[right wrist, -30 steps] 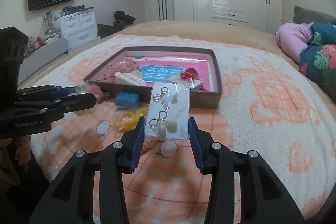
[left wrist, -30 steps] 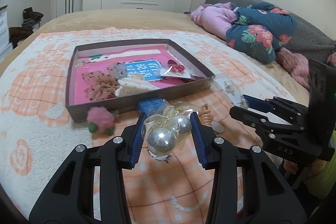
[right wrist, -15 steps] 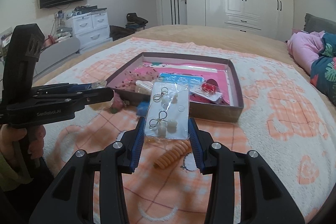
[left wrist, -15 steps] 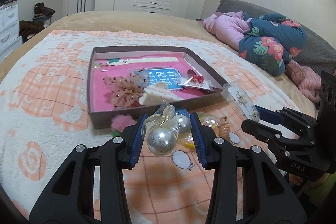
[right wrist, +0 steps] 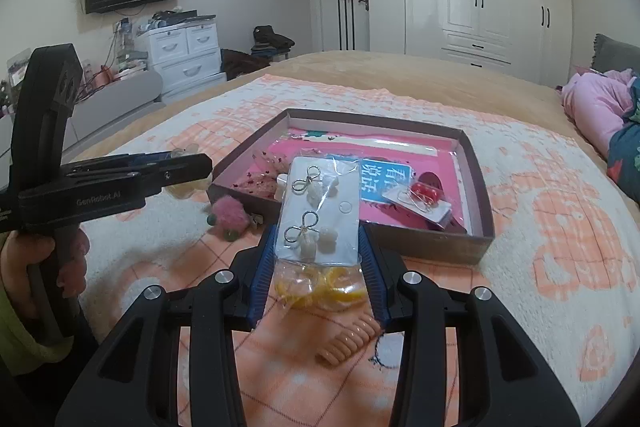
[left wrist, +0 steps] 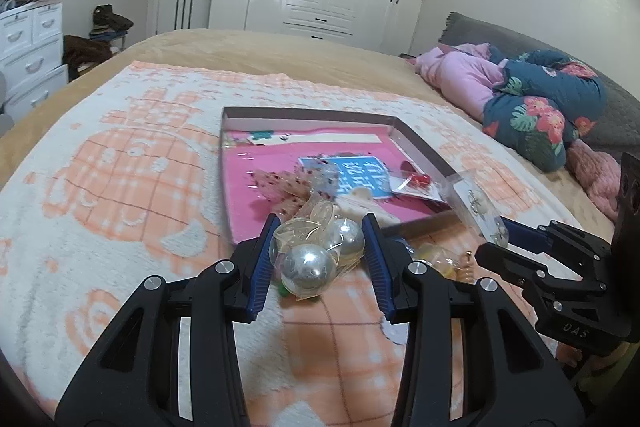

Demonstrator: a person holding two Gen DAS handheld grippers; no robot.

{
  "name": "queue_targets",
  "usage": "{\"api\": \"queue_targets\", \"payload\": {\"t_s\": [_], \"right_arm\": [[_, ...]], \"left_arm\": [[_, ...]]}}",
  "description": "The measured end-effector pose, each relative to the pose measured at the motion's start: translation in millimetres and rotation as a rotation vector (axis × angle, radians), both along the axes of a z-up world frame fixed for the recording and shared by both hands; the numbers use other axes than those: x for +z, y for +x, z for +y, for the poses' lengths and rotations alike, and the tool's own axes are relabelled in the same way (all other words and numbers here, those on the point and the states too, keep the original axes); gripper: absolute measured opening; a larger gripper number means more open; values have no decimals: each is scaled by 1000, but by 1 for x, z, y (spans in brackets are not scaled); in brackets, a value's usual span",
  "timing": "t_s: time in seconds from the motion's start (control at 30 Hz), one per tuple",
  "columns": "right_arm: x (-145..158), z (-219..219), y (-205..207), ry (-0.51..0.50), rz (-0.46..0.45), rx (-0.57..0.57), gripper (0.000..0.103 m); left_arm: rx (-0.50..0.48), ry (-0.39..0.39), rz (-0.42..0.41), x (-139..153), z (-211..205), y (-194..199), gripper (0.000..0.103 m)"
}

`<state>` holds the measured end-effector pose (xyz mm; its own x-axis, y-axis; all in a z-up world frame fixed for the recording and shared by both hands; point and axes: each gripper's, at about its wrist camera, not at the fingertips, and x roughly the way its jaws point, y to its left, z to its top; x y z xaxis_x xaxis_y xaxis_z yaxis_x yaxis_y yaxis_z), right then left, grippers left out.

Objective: Organize jewelry
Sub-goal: 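Carry the pearl earrings and earring card into the tray and open both tools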

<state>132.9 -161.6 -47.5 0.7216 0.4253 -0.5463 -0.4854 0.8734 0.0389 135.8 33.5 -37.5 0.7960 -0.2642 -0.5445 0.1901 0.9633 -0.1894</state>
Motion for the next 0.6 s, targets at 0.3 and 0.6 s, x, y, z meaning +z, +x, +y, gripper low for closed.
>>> {"api": "queue_targets", "payload": {"t_s": [0.3,0.6], "right_arm": [[2,5,19,3,-8,-2,39],[3,-3,51,16,1,-36,39]], "left_arm": [[39,-5,23,-2,12,19,33],[63,3,46,-6,15,46,33]]}}
